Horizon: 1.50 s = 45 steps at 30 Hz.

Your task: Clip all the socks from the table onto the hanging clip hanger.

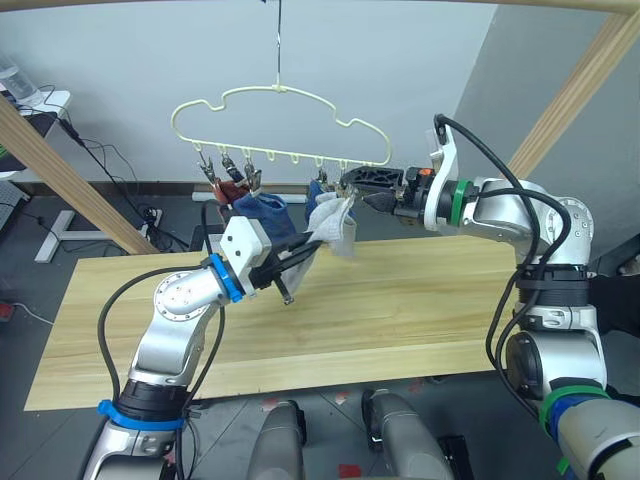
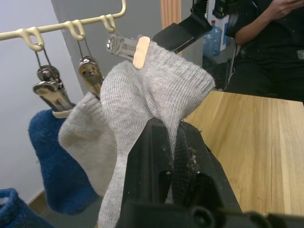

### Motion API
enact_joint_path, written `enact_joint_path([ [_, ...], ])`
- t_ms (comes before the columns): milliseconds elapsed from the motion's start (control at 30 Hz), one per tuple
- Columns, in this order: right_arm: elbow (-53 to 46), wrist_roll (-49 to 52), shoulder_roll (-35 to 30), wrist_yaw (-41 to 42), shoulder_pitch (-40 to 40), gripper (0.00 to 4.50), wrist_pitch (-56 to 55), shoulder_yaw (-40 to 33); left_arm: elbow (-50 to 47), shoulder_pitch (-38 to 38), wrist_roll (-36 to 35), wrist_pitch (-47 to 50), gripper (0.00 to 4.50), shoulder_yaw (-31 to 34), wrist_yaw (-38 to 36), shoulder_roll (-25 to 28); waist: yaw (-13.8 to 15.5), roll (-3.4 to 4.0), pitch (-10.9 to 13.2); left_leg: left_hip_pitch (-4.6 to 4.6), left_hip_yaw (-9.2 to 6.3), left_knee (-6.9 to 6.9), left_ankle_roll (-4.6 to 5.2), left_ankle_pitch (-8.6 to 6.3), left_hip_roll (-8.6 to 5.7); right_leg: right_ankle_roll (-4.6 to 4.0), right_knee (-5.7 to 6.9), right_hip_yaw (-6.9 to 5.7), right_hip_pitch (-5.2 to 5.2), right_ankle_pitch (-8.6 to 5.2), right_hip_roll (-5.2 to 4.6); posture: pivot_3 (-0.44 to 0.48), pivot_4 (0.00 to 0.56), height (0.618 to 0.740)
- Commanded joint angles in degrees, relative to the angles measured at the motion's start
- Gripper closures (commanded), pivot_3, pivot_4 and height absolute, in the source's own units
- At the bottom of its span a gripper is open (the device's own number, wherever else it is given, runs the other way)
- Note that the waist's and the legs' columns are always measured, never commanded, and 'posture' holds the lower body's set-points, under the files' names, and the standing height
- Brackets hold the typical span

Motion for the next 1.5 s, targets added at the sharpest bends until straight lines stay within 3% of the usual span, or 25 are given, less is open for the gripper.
enact_joint_path([
  [33,-2.81,1.93,-2.50,2.24,0.11,0.05,-0.50,0.42,-0.50,-0.62,0.10,-0.73,4.50,0.09,0.66,0.02,0.02,0.00,0.00,-0.02,0.00,0.07,0.00,0.00,0.00,0.02,0.02,0.00,0.00,0.01,0.00,-0.022,0.257,0.740],
  [133,-18.00,-17.17,-15.34,25.10,2.76,0.05,5.16,4.88,-0.71,-1.18,-0.18,0.94,4.50,0.12,1.68,-0.53,0.84,0.07,0.04,-0.09,-0.04,0.20,0.00,0.00,-0.07,0.15,0.07,0.00,-0.02,-0.04,-0.03,-0.017,0.262,0.740],
  [200,-29.25,-32.28,-24.72,42.07,7.47,0.05,-1.80,9.78,-0.89,-1.41,-0.12,1.74,4.50,-0.19,2.21,-0.82,1.44,0.11,0.06,-0.11,-0.07,0.20,0.00,0.00,-0.08,0.17,-0.02,-0.02,-0.03,-0.06,-0.05,-0.022,0.264,0.740],
  [267,-33.31,-40.79,-28.99,51.98,10.63,0.05,-7.68,12.21,-1.07,-1.42,-0.16,2.10,4.50,-0.32,2.40,-0.97,1.49,0.09,0.05,-0.09,-0.14,0.21,0.04,-0.03,-0.04,0.18,-0.16,-0.10,0.05,-0.06,-0.03,-0.028,0.264,0.740],
  [333,-36.67,-57.91,-34.33,62.73,16.62,0.00,-22.81,17.91,-1.35,-1.42,-2.67,4.17,3.82,-0.14,1.62,-1.47,1.37,0.09,0.05,-0.08,-0.11,0.23,0.04,-0.03,-0.05,0.21,-0.17,-0.07,0.06,-0.04,-0.02,-0.038,0.263,0.740],
  [400,-36.79,-67.76,-35.51,68.33,20.51,0.00,-32.16,20.15,-1.34,-1.56,-3.93,5.28,3.34,-0.11,0.89,-1.61,1.16,0.09,0.06,-0.05,-0.04,0.25,0.04,-0.03,-0.03,0.26,-0.14,-0.03,0.06,-0.02,-0.02,-0.047,0.262,0.740],
  [533,-33.58,-77.12,-31.94,72.89,24.30,0.00,-42.80,19.84,-1.99,-2.09,-7.17,10.30,2.11,0.20,-0.50,-1.13,0.62,0.09,0.06,0.02,0.05,0.34,0.04,-0.03,-0.02,0.36,-0.01,0.09,0.05,0.06,0.01,-0.050,0.259,0.740],
  [767,-30.90,-83.70,-27.37,76.41,27.19,0.00,-48.03,17.67,-4.10,-0.17,-12.51,18.96,0.10,3.46,-2.42,3.13,0.63,0.07,0.06,0.09,0.03,0.47,0.04,-0.02,-0.06,0.37,0.28,0.12,0.06,0.06,0.01,-0.043,0.255,0.740],
  [967,-29.33,-85.59,-23.14,76.08,31.23,0.00,-50.63,13.79,-9.54,8.72,-17.80,26.28,0.05,14.63,-0.74,10.48,0.10,0.07,0.06,0.16,0.05,0.43,0.04,-0.02,-0.02,0.34,0.37,0.16,0.04,0.04,0.02,-0.009,0.234,0.740],
  [1067,-29.48,-85.87,-21.35,76.10,32.10,0.00,-50.85,12.60,-11.43,12.34,-15.58,26.80,0.05,18.63,2.58,12.84,0.48,0.06,0.05,0.22,0.02,0.46,0.02,-0.01,-0.02,0.33,0.47,0.13,0.06,0.04,0.02,0.010,0.219,0.740],
  [1267,-29.13,-87.94,-18.67,75.70,33.81,0.00,-50.69,12.60,-14.65,19.16,-12.23,30.09,0.05,22.41,8.83,14.54,1.55,-0.11,-0.09,0.80,0.04,0.40,0.03,0.02,-0.06,0.30,0.44,0.16,0.60,0.02,0.00,0.083,0.187,0.740],
  [1500,-27.24,-90.32,-16.98,76.29,33.93,0.00,-51.00,12.50,-15.82,22.35,-13.24,30.51,0.05,23.35,10.04,13.41,2.03,-0.30,-0.26,0.88,0.03,0.41,0.02,0.02,-0.07,0.29,0.43,0.12,0.70,0.01,-0.04,0.102,0.178,0.740],
])
